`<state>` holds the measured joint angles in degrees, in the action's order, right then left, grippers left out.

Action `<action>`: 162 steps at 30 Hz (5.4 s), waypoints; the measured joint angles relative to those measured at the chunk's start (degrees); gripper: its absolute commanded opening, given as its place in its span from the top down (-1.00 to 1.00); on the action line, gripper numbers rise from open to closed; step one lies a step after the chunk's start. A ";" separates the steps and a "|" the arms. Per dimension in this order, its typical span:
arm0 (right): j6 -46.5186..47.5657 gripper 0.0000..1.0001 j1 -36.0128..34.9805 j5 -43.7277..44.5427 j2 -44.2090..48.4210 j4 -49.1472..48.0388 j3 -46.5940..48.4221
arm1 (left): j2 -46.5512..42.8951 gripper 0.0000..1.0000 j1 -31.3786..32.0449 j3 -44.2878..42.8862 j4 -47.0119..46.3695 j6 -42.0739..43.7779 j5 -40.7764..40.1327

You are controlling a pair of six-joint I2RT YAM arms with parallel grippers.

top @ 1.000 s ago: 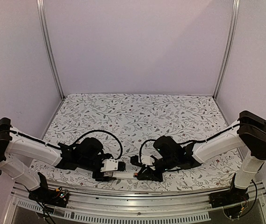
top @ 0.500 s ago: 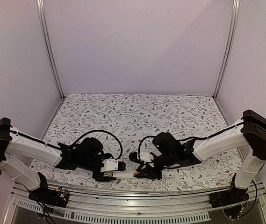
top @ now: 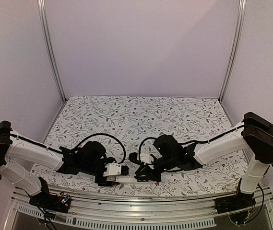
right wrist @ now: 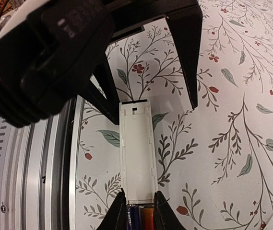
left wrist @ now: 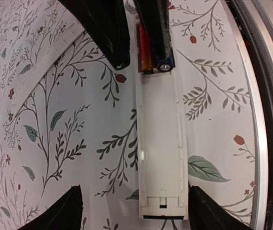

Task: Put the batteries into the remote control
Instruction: Load the battery into the battery compartment, then adjust the remote control without the battery cover at the center of the board, then press the battery in the battery compartment.

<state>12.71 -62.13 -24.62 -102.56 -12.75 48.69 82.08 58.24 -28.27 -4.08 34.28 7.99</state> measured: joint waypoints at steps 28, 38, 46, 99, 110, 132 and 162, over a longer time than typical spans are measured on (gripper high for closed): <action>1.14 0.94 0.02 0.79 -0.35 -5.75 -4.74 | 0.02 -0.43 1.51 0.00 -1.31 0.15 -2.21; 2.32 0.84 0.04 1.97 1.66 -5.07 -6.93 | 0.00 -0.41 3.10 0.02 -2.89 0.55 -2.67; -0.39 -0.19 0.98 1.55 5.01 0.48 -5.90 | -3.26 0.19 3.87 -1.99 -4.74 -1.77 0.81; 1.90 0.65 4.59 -0.61 -1.16 -26.80 -19.98 | 15.87 1.00 8.17 -12.48 -8.52 -1.29 3.54; 1.22 0.43 4.31 -0.02 -1.16 -27.10 -20.09 | 15.52 1.00 8.31 -13.05 -7.26 -1.40 3.78; -1.03 -0.33 4.11 -1.01 8.74 -10.60 -8.39 | -2.97 -0.49 2.49 -0.68 0.09 -6.45 -3.43; -2.82 0.34 5.16 -6.21 -3.30 -4.35 -3.21 | 3.45 0.15 1.57 -3.30 2.32 -5.55 -3.52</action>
<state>9.89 -56.97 -30.83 -105.86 -17.10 45.47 85.54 59.81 -31.57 -1.76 28.73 4.47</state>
